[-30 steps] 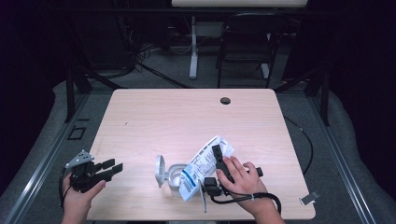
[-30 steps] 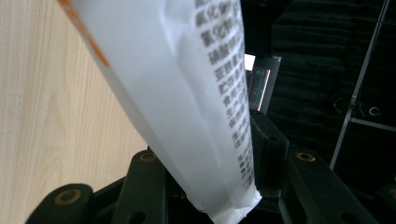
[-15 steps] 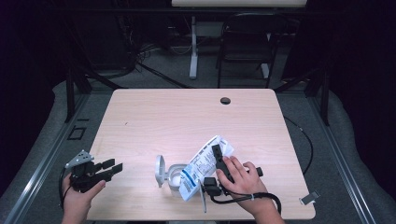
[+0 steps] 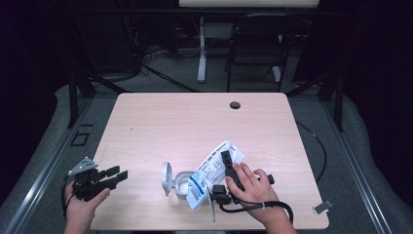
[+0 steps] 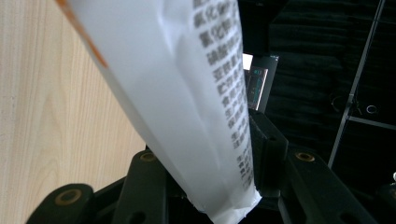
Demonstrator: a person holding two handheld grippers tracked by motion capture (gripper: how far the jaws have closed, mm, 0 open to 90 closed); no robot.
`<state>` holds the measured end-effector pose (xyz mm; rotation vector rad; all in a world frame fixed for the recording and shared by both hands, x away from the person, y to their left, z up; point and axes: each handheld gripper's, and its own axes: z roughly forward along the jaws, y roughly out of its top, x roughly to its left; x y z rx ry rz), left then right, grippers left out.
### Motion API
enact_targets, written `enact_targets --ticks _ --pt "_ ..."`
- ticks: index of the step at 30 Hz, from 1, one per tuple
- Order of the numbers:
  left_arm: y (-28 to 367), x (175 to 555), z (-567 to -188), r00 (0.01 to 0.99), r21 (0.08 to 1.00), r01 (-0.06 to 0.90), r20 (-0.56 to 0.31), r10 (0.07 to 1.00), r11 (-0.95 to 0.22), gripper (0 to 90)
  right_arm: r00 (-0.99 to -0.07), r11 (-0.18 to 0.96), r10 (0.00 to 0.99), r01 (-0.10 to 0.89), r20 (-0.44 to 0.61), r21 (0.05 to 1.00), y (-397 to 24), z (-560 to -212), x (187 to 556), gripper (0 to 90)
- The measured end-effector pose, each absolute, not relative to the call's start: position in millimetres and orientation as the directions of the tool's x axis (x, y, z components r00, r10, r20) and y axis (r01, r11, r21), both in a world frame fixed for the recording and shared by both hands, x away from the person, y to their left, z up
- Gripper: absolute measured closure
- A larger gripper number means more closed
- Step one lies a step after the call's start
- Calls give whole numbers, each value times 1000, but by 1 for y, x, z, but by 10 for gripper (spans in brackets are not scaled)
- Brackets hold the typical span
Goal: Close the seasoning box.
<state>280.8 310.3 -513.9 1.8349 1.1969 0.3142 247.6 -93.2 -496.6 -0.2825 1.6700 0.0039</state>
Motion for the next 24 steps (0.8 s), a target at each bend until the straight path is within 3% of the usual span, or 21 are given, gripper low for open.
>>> enact_targets --ticks 24 --pt "311 281 -514 500 786 604 -244 831 -133 538 -86 969 -180 -186 -980 -162 -94 -493 247 635"
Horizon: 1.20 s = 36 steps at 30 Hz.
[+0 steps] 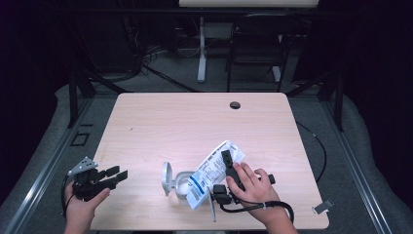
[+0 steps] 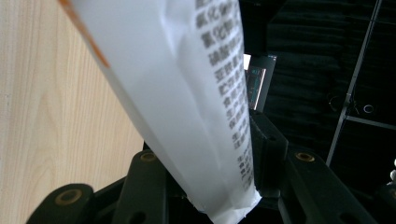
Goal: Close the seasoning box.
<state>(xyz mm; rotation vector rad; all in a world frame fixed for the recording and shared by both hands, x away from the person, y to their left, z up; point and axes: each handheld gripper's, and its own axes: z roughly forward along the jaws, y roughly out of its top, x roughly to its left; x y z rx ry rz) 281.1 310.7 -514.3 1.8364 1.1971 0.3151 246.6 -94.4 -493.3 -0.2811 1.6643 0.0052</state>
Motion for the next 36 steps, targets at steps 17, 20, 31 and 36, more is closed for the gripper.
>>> enact_targets --ticks 17,20,31,36 --pt "311 281 -514 500 787 602 -242 832 -133 538 -84 969 -178 -189 -981 -159 -93 -493 246 636" --pt "311 281 -514 500 787 603 -242 831 -134 538 -87 969 -174 -191 -981 -155 -93 -493 246 637" --pt "312 281 -514 500 786 604 -242 832 -134 538 -110 974 -154 -184 -982 -133 -92 -495 246 651" --pt "312 281 -514 500 786 604 -241 832 -135 538 -142 977 -123 -188 -982 -95 -93 -498 246 653"
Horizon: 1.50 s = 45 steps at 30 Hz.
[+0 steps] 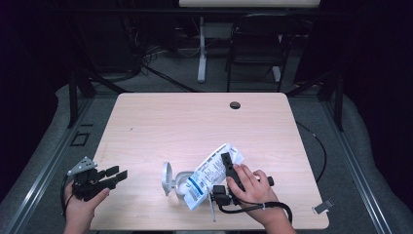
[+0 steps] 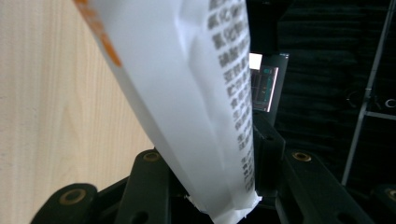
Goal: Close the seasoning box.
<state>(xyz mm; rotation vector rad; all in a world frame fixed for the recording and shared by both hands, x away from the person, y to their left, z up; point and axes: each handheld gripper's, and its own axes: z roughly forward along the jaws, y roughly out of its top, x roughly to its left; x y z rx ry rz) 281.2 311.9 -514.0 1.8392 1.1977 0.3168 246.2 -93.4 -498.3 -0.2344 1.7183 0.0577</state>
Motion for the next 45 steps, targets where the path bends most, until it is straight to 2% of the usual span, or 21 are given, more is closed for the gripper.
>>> enact_targets --ticks 12,22,36,39,45 --pt "311 282 -515 496 784 605 -237 835 -136 543 -193 986 -81 -161 -978 -50 -96 -503 246 659" --pt "312 282 -515 495 782 608 -240 835 -135 541 -246 988 -10 -153 -969 29 -100 -511 249 667" --pt "311 282 -517 491 778 612 -236 838 -140 537 -279 990 16 -129 -960 54 -100 -513 247 677" --pt "311 282 -517 491 777 614 -237 838 -140 537 -300 986 54 -134 -952 99 -101 -515 248 689" --pt "311 282 -517 490 776 615 -237 839 -140 537 -318 987 64 -121 -946 107 -101 -516 247 709"
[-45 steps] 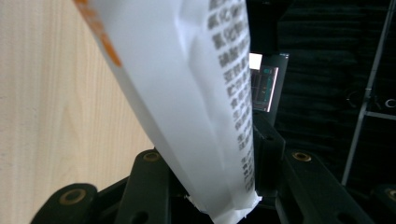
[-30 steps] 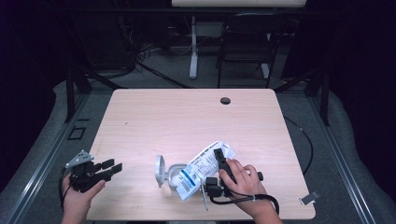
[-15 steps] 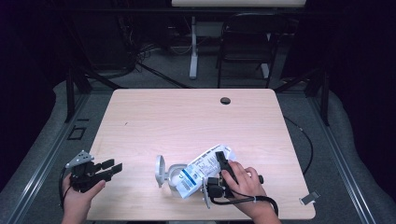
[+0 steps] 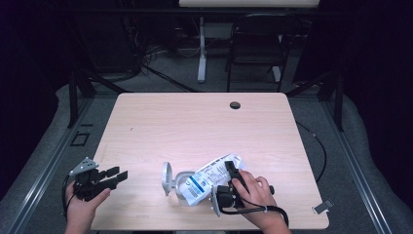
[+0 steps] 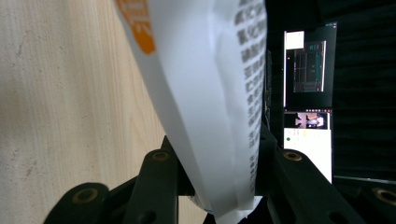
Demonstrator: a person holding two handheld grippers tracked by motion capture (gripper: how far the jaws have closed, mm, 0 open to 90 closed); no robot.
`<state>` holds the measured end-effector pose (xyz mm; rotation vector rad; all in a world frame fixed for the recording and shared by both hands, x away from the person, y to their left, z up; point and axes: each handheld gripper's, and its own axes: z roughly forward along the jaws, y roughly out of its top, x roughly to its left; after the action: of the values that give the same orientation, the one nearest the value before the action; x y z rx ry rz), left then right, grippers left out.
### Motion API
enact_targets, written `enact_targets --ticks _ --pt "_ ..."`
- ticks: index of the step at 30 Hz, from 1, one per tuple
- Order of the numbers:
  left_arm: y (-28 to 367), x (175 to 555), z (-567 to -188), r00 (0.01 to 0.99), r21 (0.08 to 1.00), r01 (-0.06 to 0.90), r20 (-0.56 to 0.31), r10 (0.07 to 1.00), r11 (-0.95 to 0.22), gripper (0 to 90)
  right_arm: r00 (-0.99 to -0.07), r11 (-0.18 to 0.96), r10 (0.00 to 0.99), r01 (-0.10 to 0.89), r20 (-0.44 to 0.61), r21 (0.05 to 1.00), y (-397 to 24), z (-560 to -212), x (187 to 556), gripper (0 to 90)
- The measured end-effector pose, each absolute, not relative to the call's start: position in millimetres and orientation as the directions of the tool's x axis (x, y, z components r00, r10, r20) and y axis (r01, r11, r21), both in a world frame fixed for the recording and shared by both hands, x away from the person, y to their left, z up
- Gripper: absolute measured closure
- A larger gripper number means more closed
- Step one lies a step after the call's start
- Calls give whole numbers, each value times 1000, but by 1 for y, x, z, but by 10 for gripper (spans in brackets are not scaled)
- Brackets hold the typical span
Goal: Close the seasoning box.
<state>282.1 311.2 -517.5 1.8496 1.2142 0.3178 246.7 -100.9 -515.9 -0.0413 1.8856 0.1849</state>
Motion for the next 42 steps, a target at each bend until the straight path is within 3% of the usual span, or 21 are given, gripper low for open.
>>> enact_targets --ticks 7,18,42 --pt "311 283 -520 486 776 616 -239 841 -136 537 -341 978 117 -125 -933 169 -102 -520 247 744" --pt "311 283 -520 486 776 616 -240 840 -135 535 -363 982 110 -104 -925 157 -101 -519 247 813" --pt "311 283 -520 487 776 616 -239 840 -136 532 -460 923 298 -83 -836 375 -105 -518 247 845"
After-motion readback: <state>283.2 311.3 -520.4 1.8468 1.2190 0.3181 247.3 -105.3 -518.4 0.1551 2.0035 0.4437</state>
